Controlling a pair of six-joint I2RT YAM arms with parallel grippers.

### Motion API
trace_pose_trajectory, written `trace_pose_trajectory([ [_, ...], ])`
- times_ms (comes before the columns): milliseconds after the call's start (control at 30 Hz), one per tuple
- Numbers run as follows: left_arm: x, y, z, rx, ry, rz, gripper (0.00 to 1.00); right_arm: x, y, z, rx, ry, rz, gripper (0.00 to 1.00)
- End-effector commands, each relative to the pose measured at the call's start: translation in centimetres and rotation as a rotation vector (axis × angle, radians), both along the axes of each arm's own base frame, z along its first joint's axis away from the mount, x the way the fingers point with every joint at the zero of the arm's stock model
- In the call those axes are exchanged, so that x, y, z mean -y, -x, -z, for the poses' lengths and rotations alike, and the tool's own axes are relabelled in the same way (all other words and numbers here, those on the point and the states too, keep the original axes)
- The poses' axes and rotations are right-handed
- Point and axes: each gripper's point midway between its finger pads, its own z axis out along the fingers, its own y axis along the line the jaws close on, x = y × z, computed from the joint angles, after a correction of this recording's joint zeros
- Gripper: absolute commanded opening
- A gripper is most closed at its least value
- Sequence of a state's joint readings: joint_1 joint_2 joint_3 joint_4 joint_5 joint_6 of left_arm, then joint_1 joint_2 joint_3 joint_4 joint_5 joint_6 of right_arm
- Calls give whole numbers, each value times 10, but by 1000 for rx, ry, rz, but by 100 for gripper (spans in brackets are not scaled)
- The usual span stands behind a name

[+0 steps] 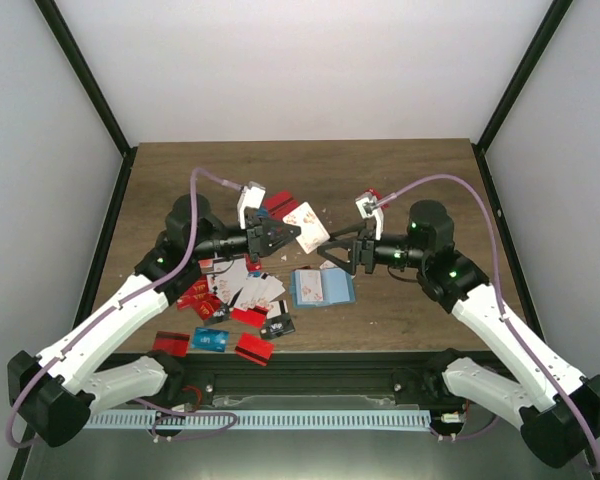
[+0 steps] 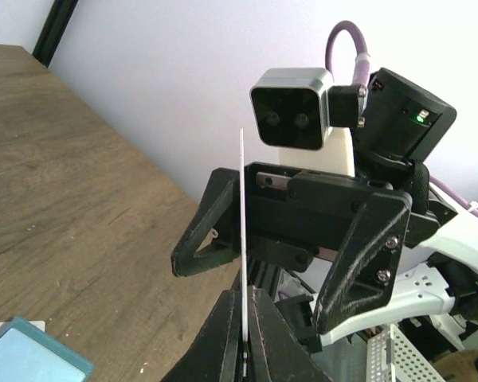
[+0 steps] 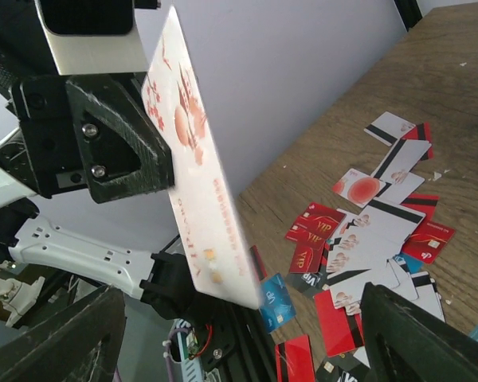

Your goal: Put the credit cards into the card holder

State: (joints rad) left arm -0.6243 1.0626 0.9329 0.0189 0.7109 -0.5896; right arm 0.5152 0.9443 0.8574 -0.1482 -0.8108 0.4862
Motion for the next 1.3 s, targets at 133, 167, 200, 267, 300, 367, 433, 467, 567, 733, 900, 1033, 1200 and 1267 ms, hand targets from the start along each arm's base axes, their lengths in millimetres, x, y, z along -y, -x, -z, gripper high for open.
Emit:
trace_pose_trajectory([
  [133, 3, 22, -13, 46, 15, 118, 4, 0, 19, -21, 36, -73, -106, 75],
  [167, 4, 22, -13, 45, 14, 123, 4, -1, 21, -24, 38, -84, -122, 72],
  [200, 4, 23, -13, 45, 14, 129, 4, -2, 23, -26, 40, -94, -139, 67],
  [267, 5, 24, -12, 42, 14, 139, 4, -4, 26, -30, 38, -110, -170, 58],
  [300, 5, 24, -11, 39, 13, 142, 4, -5, 28, -31, 36, -118, -190, 51],
  [367, 6, 24, -10, 37, 11, 145, 4, -6, 31, -33, 29, -129, -217, 39],
  [433, 7, 23, -9, 35, 10, 145, 4, -7, 33, -34, 27, -135, -236, 29],
  [467, 7, 23, -9, 34, 10, 147, 4, -7, 34, -34, 25, -136, -244, 25],
  [567, 9, 22, -9, 32, 13, 150, 4, -8, 34, -30, 14, -132, -253, 16],
  [733, 11, 18, -5, 22, 15, 138, 15, -9, 27, -19, -29, -126, -228, 1],
  [900, 7, 5, 4, 5, 24, 46, 60, -10, 16, -17, -79, -167, -160, 1],
  [1033, 1, 3, 2, 2, 86, 0, 65, -8, 11, -25, -95, -223, -127, 1],
  [1200, -2, 6, 6, -24, 144, -6, 61, -7, 10, -34, -97, -268, -115, 1],
  [1267, -2, 8, 5, -24, 163, 4, 55, -8, 10, -36, -96, -276, -128, 1],
])
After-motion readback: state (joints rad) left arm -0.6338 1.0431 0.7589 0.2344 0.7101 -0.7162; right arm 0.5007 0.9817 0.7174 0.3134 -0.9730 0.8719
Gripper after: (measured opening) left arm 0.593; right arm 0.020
